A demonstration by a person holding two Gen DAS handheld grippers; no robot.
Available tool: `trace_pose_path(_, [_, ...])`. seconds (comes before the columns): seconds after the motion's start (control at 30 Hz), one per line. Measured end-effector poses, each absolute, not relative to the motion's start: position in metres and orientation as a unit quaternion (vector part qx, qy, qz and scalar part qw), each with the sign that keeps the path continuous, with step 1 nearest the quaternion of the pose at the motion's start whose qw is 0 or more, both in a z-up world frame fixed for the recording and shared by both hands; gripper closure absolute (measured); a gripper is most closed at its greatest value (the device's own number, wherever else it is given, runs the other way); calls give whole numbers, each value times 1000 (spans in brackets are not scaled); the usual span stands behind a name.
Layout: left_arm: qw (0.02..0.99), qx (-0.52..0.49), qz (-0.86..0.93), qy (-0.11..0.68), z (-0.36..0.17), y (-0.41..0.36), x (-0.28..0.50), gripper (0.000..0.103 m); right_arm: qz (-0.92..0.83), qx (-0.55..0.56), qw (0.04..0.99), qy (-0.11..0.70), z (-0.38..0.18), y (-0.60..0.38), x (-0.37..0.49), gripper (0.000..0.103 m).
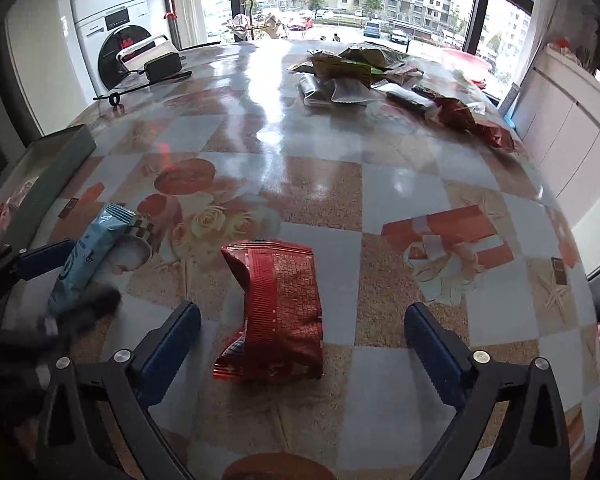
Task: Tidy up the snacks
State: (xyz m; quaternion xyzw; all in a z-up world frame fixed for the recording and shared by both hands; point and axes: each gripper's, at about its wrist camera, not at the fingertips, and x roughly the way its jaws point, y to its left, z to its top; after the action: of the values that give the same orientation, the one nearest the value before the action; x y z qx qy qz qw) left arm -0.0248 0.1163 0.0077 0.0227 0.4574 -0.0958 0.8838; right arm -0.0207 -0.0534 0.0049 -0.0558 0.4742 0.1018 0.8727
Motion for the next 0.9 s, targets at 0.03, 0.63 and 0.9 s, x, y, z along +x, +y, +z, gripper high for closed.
trace_pose_path(0.03, [884,26,-95,457,8,114,-24,9,102,-59,872,475,5,-54,-21,1])
trace_pose_path(0.63, [882,18,-63,467,2,123,-20,0,113,-59,872,472,5,-62,-26,1])
trace_pose_path(0.9, [881,19,-61,469,0,123,-19,0,106,-58,873,473,5,-63,-26,1])
